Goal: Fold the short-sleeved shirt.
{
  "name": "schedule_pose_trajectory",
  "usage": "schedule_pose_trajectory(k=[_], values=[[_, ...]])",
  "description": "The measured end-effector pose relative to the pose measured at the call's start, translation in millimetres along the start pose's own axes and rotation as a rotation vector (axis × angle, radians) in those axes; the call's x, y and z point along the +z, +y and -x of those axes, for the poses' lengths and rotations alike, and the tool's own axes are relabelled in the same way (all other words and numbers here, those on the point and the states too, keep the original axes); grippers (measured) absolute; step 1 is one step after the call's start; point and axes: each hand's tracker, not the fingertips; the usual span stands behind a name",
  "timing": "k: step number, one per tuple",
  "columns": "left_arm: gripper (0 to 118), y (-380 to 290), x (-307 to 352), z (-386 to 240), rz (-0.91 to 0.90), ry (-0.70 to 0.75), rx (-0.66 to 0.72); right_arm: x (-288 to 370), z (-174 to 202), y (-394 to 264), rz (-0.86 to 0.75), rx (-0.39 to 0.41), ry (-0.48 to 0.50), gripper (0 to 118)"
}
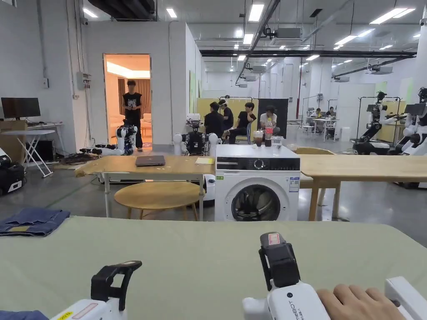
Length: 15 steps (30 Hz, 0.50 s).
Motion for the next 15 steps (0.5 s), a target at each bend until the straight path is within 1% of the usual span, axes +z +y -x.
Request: schedule_pose_trajectory(k=[1,2,3,4,5,6,8,9,10,11,14,15], values=[[118,-3.6,0.5,-7.3,-0.027,0.008,-0.083,-1.7,-6.1,-1.1,0.022,-0.084,0.001,118],[118,-8.5,1.7,-21.6,-0.049,0.005,-0.190,-5.0,-17.7,-4.8,0.063,-0.237,0.001,118],[118,-14.9,2.5,-41.5,-0.068,0.005,-0.363,-7.9,-37.3,-14.2,0.113,-0.453,0.021,118],[118,-24.8,3.6,-62.0,-0.105,0.043,-0.565,-11.5,-52.8,-22.6,0.165,-0.682,0.031,118],[118,-43.4,4.3,-85.5,-0.154,0.102,-0.818,-13.9,-67.7,-36.1,0.206,-0.942,0.036,118],[118,-66.9,3.0,-104.4,-0.225,0.170,-1.124,-15.1,-80.2,-54.2,0.240,-1.244,0.043,118],[118,-105.2,-4.1,-116.4,-0.365,0.285,-1.582,-16.2,-88.1,-81.8,0.286,-1.677,0.081,118],[118,-119.2,-8.7,-117.5,-0.442,0.321,-1.713,-16.6,-84.9,-92.3,0.283,-1.826,0.111,118],[118,-125.6,-10.4,-116.2,-0.474,0.315,-1.755,-16.8,-79.9,-95.1,0.275,-1.888,0.118,118],[118,-129.3,-10.7,-117.4,-0.484,0.285,-1.776,-16.4,-76.3,-98.0,0.256,-1.910,0.115,118],[118,-129.9,-10.8,-118.9,-0.437,0.282,-1.755,-11.4,-71.6,-92.6,0.275,-1.862,0.023,118],[118,-130.6,-10.5,-118.3,-0.426,0.275,-1.756,-9.4,-71.6,-89.7,0.265,-1.852,0.014,118]])
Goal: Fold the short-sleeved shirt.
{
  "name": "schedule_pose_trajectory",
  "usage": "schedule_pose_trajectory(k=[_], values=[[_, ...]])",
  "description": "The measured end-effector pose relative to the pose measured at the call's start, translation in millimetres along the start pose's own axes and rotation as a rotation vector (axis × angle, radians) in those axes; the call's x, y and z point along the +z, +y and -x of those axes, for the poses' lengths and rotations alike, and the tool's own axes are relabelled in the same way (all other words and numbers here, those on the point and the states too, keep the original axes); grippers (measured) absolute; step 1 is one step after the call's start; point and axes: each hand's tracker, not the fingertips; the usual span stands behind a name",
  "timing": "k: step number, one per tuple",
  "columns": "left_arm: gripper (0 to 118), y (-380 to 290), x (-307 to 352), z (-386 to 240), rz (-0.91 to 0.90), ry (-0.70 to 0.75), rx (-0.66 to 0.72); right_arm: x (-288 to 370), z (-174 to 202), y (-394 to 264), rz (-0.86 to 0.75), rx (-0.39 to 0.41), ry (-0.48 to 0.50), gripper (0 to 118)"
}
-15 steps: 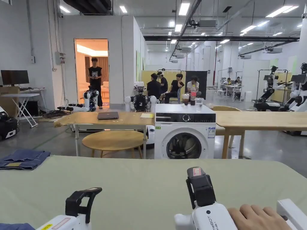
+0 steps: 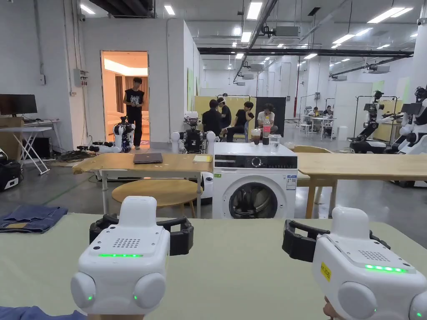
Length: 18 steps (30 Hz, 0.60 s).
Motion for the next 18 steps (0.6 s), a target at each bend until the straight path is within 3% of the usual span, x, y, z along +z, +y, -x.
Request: schedule_pose_trajectory(k=[6,18], values=[[118,-2.4,2.6,4.7,-0.003,-0.002,-0.024,4.1,2.4,2.7,-0.010,0.021,-0.001,118],[118,-2.1,2.4,11.4,0.018,-0.038,0.053,5.4,6.9,-0.5,-0.009,0.100,-0.010,118]])
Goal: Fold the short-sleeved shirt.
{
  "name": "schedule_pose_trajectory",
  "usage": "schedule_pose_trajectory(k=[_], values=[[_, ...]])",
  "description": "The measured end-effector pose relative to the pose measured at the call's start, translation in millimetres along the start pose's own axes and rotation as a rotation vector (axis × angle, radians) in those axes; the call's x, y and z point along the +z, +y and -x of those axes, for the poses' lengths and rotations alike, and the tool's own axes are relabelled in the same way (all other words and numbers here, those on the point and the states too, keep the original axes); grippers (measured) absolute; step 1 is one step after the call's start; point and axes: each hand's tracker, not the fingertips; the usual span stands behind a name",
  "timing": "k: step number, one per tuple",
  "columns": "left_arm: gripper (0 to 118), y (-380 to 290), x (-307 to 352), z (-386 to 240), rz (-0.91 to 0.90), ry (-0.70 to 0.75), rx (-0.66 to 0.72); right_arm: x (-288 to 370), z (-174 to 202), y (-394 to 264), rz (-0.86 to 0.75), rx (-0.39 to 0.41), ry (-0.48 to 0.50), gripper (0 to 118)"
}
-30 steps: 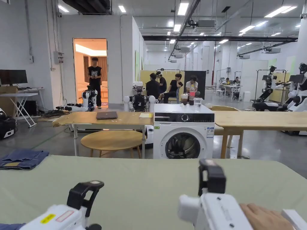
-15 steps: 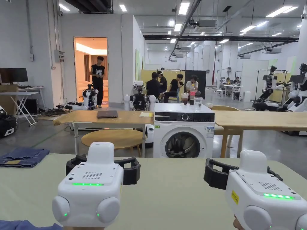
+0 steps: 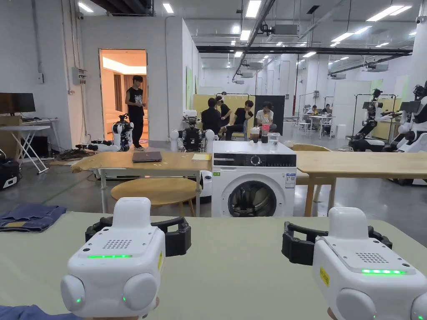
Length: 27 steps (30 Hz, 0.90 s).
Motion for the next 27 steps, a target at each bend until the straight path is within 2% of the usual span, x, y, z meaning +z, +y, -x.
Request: schedule_pose_trajectory(k=[27], values=[[118,0.7,5.4,-3.1,-0.018,0.008,-0.036,-0.1,2.3,-4.5,0.002,0.038,0.004,118]])
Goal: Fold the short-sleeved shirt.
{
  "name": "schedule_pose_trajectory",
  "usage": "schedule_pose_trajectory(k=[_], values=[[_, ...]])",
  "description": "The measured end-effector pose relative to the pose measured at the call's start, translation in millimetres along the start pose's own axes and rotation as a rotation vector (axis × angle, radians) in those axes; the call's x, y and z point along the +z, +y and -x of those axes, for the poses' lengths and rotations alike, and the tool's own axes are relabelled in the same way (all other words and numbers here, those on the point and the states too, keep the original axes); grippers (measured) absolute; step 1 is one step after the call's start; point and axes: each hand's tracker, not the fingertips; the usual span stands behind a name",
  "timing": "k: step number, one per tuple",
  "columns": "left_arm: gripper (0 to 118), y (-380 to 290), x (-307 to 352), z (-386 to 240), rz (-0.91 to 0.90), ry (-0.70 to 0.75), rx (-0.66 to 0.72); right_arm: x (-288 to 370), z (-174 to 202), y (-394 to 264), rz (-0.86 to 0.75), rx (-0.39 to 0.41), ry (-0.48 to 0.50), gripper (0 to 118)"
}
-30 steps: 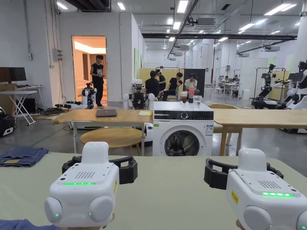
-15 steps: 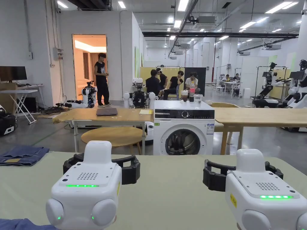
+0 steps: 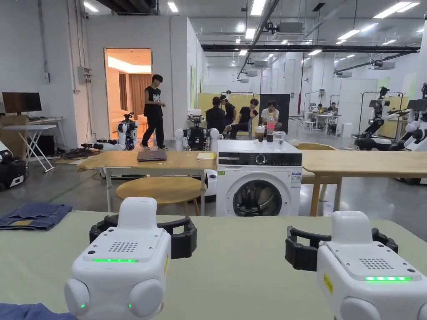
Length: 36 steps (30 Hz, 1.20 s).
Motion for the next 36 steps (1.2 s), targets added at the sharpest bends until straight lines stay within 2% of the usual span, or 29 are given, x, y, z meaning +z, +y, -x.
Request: schedule_pose_trajectory(k=[15,17,18,19,20,21,23,25,30,36], values=[[117,-2.0,-1.8,6.1,0.011,0.005,0.003,-1.0,4.1,-1.3,-0.001,0.001,-0.012,118],[104,-2.3,-1.9,6.8,0.020,-0.003,0.008,-1.7,4.5,-1.3,0.008,0.003,-0.014,118],[88,-2.4,-1.8,6.8,0.021,-0.001,0.008,-2.1,4.6,-1.3,0.016,0.003,-0.017,114],[52,-2.5,-1.7,6.8,0.023,0.002,0.005,-1.9,4.3,-1.7,0.012,-0.002,-0.020,86],[23,-2.5,-2.0,7.0,0.028,-0.004,0.002,-0.5,4.0,-1.8,0.006,-0.006,-0.019,42],[3,-3.2,-2.4,7.1,0.034,-0.005,0.003,0.6,4.1,-1.6,0.001,-0.007,-0.019,0],[0,-5.0,-4.9,7.4,0.048,-0.007,0.004,-1.0,4.8,-2.8,0.003,-0.005,-0.058,0],[0,-7.0,-4.3,8.3,0.057,-0.037,0.008,-2.1,-2.7,-1.2,0.018,-0.020,-0.023,0],[0,-13.3,-6.1,8.2,0.073,-0.037,-0.003,-2.9,-3.4,-5.5,0.037,-0.011,-0.030,0],[0,-21.5,-5.4,26.9,0.094,-0.015,0.009,-9.5,14.5,-16.8,0.079,0.003,-0.022,0]])
